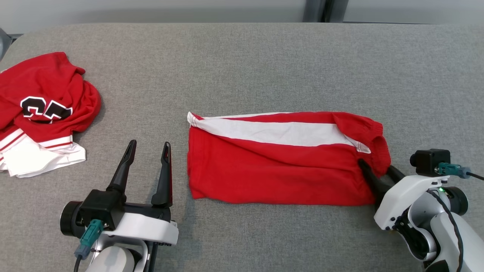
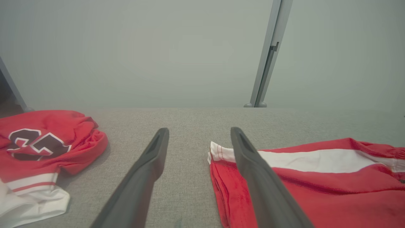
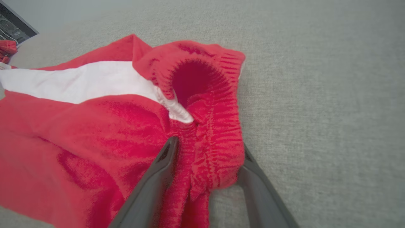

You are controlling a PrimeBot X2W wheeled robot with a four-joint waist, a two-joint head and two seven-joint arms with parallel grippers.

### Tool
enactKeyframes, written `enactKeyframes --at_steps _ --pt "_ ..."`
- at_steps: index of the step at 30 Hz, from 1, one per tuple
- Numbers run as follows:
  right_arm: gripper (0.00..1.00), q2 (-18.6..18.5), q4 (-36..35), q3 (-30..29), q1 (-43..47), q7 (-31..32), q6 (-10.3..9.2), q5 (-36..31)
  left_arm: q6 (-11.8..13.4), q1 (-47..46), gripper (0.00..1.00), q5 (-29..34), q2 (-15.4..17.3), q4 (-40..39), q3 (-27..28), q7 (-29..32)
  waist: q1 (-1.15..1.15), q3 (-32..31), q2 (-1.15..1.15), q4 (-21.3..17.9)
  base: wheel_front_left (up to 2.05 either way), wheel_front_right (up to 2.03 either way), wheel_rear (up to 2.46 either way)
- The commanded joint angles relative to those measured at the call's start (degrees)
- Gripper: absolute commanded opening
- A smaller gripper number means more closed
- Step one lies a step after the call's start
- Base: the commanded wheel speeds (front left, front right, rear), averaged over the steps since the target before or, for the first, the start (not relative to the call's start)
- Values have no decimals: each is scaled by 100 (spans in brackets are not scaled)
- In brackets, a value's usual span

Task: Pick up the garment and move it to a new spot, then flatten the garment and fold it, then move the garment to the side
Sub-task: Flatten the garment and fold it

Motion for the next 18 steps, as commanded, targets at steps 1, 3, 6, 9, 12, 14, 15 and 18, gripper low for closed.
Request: enactKeyframes --at_steps 1,3,6,9,12,14,15,18 --pt "0 -4 77 79 38 18 3 68 -26 -94 100 49 -2 12 28 -33 0 4 0 -7 0 0 0" --pt "0 -13 92 80 12 15 0 234 -46 -111 100 52 -6 29 44 -36 0 12 0 -20 0 0 0" --pt "0 -113 83 -34 14 -106 -2 421 -55 -108 100 64 -8 52 72 -38 0 4 0 -52 0 0 0" --pt "0 -203 74 -254 110 -206 -1 629 -58 -84 100 82 -8 63 91 -35 0 -17 0 -92 0 0 0" --pt "0 -318 87 -558 255 -275 0 807 -59 -51 100 97 1 68 101 -36 0 -42 0 -145 0 0 0" --pt "0 -397 101 -765 360 -321 0 874 -51 -38 100 105 4 66 102 -37 0 -54 0 -181 0 0 0" --pt "0 -396 91 -835 399 -321 1 923 -51 -32 100 108 8 64 101 -36 0 -59 0 -204 0 0 0" --pt "0 -363 -50 -932 428 -322 2 1010 -35 -13 100 107 33 44 125 -36 0 -62 0 -296 0 0 0"
